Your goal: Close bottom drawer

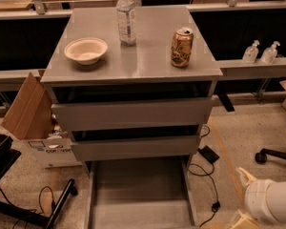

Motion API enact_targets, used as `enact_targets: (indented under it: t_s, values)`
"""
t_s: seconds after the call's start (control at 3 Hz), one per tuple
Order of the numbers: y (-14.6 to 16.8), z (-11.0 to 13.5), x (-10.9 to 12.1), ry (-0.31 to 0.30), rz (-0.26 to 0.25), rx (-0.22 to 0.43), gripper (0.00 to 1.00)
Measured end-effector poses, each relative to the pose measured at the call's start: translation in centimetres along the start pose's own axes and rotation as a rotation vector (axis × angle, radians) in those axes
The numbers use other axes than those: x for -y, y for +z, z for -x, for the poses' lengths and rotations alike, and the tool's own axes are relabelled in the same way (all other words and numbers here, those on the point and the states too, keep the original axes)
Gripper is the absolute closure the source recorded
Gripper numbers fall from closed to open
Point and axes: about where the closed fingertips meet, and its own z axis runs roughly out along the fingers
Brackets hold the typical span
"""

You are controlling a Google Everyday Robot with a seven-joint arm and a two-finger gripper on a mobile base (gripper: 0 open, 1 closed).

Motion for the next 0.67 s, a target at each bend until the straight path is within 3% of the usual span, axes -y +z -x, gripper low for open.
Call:
enact_targets:
  t_s: [0.33, 0.67]
  values:
    - [6.2, -3.7, -4.9, 0.098, 0.026, 0.043, 0.00]
    - [14.2, -8.9, -10.2, 0.226, 0.020, 0.092, 0.00]
